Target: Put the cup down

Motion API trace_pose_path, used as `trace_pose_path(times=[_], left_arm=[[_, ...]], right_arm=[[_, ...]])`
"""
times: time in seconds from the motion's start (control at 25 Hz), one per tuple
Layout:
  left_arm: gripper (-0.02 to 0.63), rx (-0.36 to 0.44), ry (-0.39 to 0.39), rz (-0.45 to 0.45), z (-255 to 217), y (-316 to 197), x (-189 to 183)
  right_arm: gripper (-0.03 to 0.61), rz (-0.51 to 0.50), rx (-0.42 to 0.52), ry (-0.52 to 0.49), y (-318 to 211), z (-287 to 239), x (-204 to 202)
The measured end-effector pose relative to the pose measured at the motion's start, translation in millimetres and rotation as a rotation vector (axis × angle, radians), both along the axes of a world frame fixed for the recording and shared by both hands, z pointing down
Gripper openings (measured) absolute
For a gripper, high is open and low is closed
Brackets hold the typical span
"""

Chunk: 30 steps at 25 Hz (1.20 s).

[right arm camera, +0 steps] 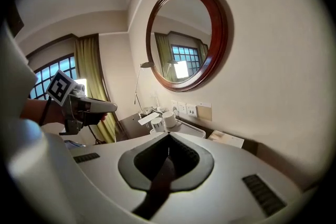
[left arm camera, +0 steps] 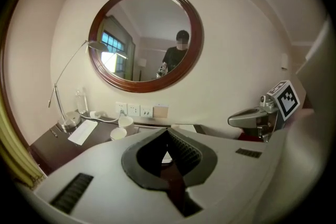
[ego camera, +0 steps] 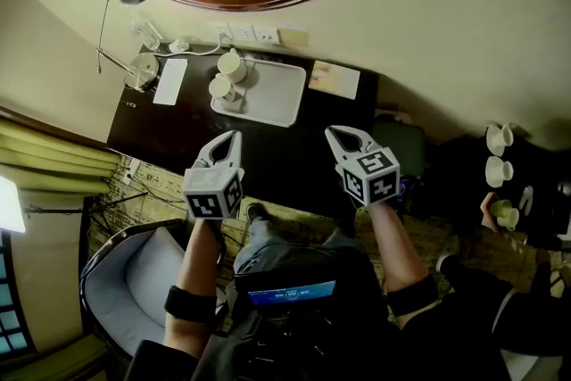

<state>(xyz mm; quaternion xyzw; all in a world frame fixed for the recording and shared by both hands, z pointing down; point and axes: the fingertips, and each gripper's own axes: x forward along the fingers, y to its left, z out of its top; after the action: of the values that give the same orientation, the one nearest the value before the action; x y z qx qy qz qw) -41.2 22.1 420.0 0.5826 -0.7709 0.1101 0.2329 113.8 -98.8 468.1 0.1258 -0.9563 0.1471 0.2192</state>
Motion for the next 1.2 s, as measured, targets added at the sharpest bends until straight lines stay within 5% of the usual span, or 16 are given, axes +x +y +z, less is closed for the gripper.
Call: trace_pose_path(times=[0.24, 0.48, 0.8, 1.08, 1.2], left_arm=[[0.0, -0.014, 0.005, 0.059, -1.2, 24.8, -96.9], [0.0, -0.016, 0.042, 0.107, 14.0, 38.3, -156.2], [0.0, -0.06, 0.076, 0.111, 34.5, 40.5, -172.9], [0.0, -0.1, 0.07, 0.117, 48.4, 44.5, -168.5], [0.0, -0.108, 0.059, 0.124, 54.3, 38.9, -171.1]], right_arm=[[0.002, 0.056, 0.01, 0.019, 26.4, -4.3, -96.3], [0.028, 0.097, 0.024, 0.037, 42.2, -2.1, -157.0], [0.034, 0.008, 0.007, 0.118, 60.3, 28.6, -215.6], [0.199, -0.06, -0.074, 0.141, 68.3, 68.9, -252.2], [0.212, -0.067, -0.083, 0.145, 67.1, 75.8, -259.8]])
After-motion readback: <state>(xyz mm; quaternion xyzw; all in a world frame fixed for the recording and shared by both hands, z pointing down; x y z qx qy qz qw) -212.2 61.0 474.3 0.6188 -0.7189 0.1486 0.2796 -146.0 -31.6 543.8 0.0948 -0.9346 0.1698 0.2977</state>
